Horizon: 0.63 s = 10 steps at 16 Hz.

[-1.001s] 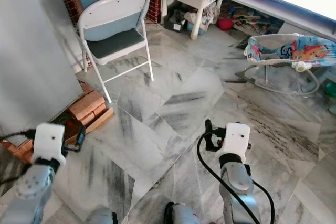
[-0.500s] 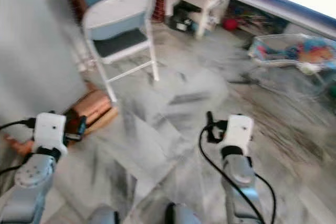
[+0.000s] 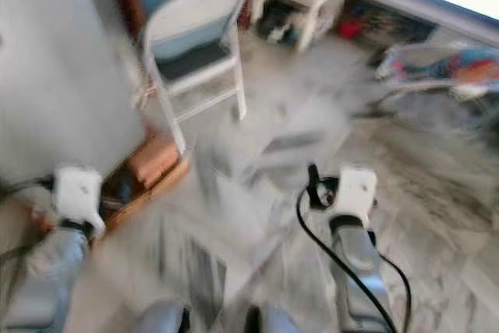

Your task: Restocking fridge

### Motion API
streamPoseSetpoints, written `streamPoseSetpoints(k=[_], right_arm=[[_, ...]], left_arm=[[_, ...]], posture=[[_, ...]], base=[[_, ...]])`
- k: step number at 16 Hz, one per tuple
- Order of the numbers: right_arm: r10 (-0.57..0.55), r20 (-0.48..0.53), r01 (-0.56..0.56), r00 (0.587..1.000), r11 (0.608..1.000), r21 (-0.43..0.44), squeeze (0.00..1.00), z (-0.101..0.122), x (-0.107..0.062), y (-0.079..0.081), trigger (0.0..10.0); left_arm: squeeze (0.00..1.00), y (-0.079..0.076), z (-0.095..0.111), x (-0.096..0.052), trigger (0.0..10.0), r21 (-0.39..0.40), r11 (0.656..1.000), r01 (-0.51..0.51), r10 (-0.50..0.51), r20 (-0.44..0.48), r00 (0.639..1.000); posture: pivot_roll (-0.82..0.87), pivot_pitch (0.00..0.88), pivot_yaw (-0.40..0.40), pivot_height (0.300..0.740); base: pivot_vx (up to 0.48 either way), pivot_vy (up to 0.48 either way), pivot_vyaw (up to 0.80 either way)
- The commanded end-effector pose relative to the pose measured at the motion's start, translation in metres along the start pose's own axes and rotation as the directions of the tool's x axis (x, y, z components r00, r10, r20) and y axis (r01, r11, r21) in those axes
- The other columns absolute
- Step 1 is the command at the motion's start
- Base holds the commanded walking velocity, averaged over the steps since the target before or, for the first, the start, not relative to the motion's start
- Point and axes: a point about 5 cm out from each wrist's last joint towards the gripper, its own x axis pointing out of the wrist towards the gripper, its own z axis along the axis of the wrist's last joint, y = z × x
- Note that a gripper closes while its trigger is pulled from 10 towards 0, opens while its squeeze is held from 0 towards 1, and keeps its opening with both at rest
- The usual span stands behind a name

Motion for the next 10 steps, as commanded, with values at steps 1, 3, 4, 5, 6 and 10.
streamPoseSetpoints(k=[1,3,4,5,6,10], right_arm=[[0.022,0.011,-0.022,1.000,1.000,0.017,0.00,0.0031,0.0011,0.0059,10.0],[0.028,0.014,-0.028,1.000,0.999,0.016,0.00,0.0034,0.0012,0.0073,10.0],[0.032,0.015,-0.032,0.999,0.999,0.015,0.00,0.0034,0.0014,0.0077,10.0],[0.036,0.016,-0.037,0.999,0.999,0.013,0.00,0.0038,0.0021,0.0082,10.0],[0.040,0.020,-0.041,0.999,0.999,0.009,0.00,0.0047,0.0029,0.0080,10.0],[0.036,0.018,-0.036,0.999,0.999,0.007,0.00,0.0037,0.0017,0.0070,10.0]], left_arm=[[0.00,0.0063,-0.0010,-0.0004,10.0,0.016,1.000,-0.018,0.018,-0.005,1.000],[0.00,0.0056,0.0000,0.0010,10.0,0.016,1.000,-0.015,0.015,0.000,1.000],[0.00,0.0052,-0.0003,0.0013,10.0,0.012,1.000,-0.017,0.017,0.000,1.000],[0.00,0.0044,-0.0005,0.0013,10.0,0.008,1.000,-0.018,0.018,0.000,1.000],[0.00,0.0027,-0.0013,0.0006,10.0,0.004,1.000,-0.015,0.015,-0.003,1.000],[0.00,-0.0015,-0.0085,-0.0041,10.0,-0.024,1.000,-0.009,0.008,-0.031,0.999]], posture=[[0.15,0.126,-0.062,0.740],[0.15,0.127,-0.066,0.740],[0.15,0.126,-0.067,0.740],[0.15,0.126,-0.070,0.740],[0.15,0.126,-0.071,0.740],[0.15,0.129,-0.073,0.740]], base=[[0.000,0.480,-0.52],[0.000,0.480,-0.54],[0.000,0.480,-0.46],[0.000,0.480,0.00],[0.000,0.480,0.00],[0.000,0.479,0.00]])
